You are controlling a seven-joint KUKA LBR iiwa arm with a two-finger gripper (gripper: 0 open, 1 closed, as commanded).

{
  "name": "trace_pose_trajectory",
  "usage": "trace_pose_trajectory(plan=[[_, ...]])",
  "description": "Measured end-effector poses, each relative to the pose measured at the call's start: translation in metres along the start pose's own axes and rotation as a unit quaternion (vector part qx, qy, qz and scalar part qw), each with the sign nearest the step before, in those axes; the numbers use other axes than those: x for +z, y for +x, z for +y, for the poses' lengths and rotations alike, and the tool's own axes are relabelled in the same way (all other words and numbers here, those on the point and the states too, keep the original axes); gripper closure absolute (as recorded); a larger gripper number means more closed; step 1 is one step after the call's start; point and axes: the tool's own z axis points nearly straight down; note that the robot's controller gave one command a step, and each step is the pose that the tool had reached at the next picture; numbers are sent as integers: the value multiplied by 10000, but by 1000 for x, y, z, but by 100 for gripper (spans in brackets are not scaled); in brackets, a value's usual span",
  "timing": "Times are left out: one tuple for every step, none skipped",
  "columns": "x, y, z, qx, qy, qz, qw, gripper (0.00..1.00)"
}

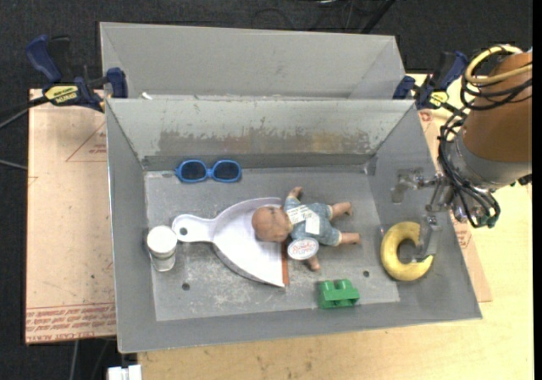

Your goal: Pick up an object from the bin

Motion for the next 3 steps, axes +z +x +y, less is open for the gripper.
trace_pose_trajectory(plan=[[-4,-2,1,-21,7,-37,10000,0],[33,-7,23,-384,14,-56,9992,0],[49,-48,67,-1372,6,-36,9905,0]])
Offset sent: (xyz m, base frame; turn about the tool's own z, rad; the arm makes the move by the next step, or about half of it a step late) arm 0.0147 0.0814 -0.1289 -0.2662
